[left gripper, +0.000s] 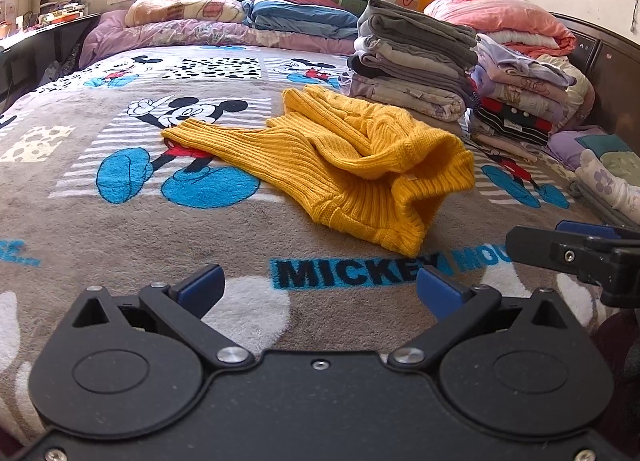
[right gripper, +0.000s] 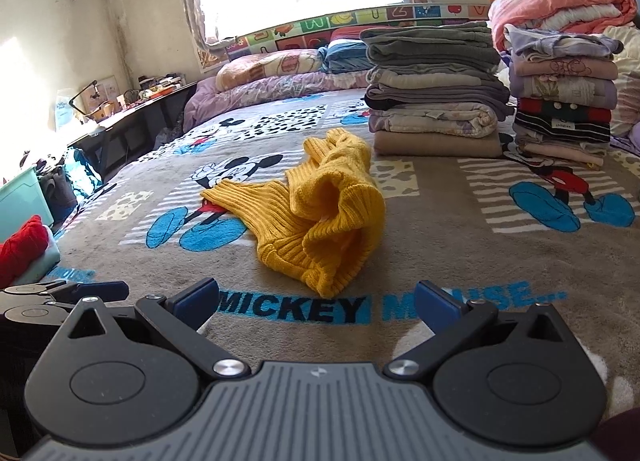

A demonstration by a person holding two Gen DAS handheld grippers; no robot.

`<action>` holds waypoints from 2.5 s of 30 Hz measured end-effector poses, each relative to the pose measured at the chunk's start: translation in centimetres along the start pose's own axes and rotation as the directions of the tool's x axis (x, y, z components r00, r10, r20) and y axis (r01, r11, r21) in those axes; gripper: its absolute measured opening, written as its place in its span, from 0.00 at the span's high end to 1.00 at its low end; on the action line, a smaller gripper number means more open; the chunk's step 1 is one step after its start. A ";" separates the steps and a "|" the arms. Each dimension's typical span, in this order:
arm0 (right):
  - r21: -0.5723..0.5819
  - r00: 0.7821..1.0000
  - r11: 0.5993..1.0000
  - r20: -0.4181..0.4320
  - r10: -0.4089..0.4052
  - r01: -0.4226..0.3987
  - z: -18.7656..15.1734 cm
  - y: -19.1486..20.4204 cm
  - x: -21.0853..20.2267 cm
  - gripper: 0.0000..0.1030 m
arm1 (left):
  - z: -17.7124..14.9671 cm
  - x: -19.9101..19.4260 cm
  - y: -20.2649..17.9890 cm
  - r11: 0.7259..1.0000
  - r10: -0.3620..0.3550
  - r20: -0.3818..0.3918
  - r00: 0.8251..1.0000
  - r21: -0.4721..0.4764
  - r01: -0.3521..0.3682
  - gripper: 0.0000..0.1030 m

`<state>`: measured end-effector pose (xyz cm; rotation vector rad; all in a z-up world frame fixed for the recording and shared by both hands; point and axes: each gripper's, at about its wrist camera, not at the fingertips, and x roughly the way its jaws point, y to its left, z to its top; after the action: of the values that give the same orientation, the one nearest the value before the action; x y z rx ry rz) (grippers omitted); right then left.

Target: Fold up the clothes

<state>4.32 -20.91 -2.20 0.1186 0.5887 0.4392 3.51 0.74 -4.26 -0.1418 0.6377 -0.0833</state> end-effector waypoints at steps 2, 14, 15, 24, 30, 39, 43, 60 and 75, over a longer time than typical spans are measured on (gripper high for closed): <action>-0.031 1.000 0.999 0.004 0.009 -0.009 0.5 0.3 0.5 0.00 | -0.2 0.5 0.5 0.999 -0.025 0.020 0.999 -0.036 0.026 0.00; -0.325 1.000 0.946 0.001 0.000 0.001 5.1 1.7 5.3 0.15 | 0.0 5.2 1.8 0.971 -0.151 0.021 0.988 -0.185 0.152 0.00; -0.347 1.000 0.938 -0.005 -0.010 0.008 5.3 1.8 5.9 0.15 | 0.0 5.5 1.6 0.973 -0.149 0.021 0.989 -0.177 0.150 0.00; -0.494 0.992 0.869 -0.124 -0.032 -0.034 6.4 2.3 10.3 0.27 | 0.7 9.1 1.4 0.953 -0.198 0.051 0.979 -0.224 0.205 0.03; -0.552 0.985 0.833 -0.159 -0.069 -0.031 7.3 1.9 12.6 0.38 | 0.6 11.3 1.9 0.914 -0.233 0.063 0.970 -0.328 0.241 0.15; -0.468 0.978 0.883 -0.190 -0.088 -0.012 8.6 -2.1 14.2 0.51 | 1.4 13.3 2.6 0.875 -0.234 0.074 0.969 -0.419 0.243 0.28; -0.358 0.977 0.934 -0.196 -0.078 0.003 8.9 -5.2 14.6 0.55 | 1.7 13.9 2.1 0.880 -0.227 0.076 0.971 -0.410 0.239 0.32; 0.507 0.969 0.850 -0.107 0.224 -0.141 1.9 -16.5 15.5 0.66 | 1.9 14.2 3.8 0.836 -0.261 0.102 0.960 -0.474 0.277 0.89; 0.661 0.917 0.684 0.015 0.399 -0.309 -1.9 -10.1 14.4 0.71 | 1.6 5.0 9.5 0.859 -0.114 0.157 0.981 -0.480 0.176 0.91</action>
<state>17.64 -23.76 -13.47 0.9062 0.8397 0.6077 8.81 9.68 -7.44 -0.6887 0.5118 -0.0551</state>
